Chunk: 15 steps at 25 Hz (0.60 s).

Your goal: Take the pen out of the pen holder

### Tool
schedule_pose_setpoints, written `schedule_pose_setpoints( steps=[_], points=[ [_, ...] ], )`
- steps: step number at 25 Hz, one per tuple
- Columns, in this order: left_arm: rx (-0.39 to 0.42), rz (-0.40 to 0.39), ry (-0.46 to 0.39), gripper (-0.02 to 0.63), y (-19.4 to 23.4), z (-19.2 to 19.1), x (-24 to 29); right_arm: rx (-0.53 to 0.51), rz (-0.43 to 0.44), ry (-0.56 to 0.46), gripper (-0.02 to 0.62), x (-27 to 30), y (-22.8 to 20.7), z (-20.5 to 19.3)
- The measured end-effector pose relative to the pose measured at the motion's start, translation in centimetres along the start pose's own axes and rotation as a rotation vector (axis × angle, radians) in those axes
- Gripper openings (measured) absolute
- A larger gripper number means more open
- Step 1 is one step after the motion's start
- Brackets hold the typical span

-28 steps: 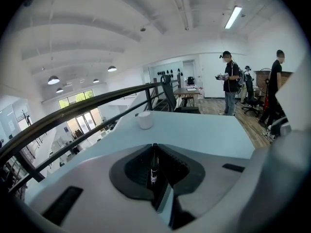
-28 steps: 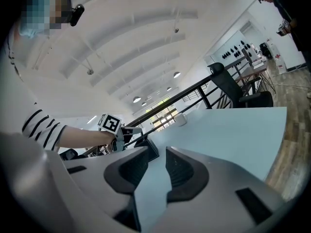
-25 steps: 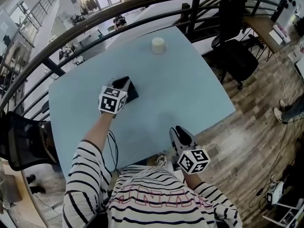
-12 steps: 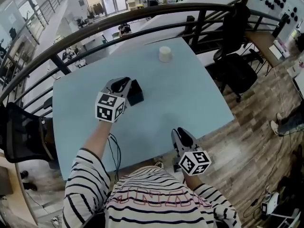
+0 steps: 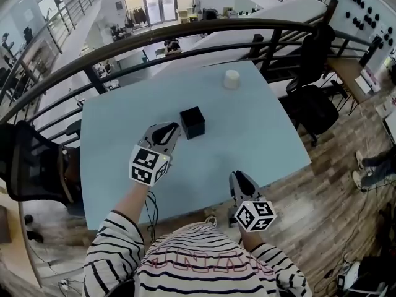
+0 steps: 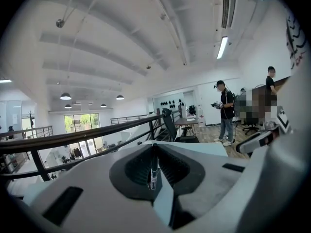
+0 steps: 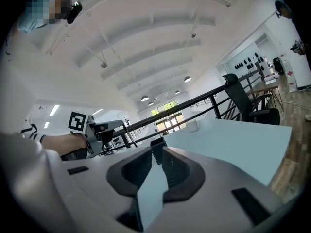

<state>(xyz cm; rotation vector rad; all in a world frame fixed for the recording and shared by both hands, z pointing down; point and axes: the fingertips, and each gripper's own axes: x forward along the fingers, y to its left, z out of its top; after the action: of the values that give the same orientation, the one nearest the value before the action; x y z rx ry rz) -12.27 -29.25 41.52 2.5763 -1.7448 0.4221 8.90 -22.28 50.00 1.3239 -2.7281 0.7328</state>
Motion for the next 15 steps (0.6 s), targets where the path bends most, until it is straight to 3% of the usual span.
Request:
schedule_pose_setpoints(
  steps=[15],
  points=[
    [-0.136,0.035,-0.027,0.057,-1.9,-6.6,-15.2,-0.06,-0.024,0.022,0.048,-3.2,9.2,-4.8]
  ],
)
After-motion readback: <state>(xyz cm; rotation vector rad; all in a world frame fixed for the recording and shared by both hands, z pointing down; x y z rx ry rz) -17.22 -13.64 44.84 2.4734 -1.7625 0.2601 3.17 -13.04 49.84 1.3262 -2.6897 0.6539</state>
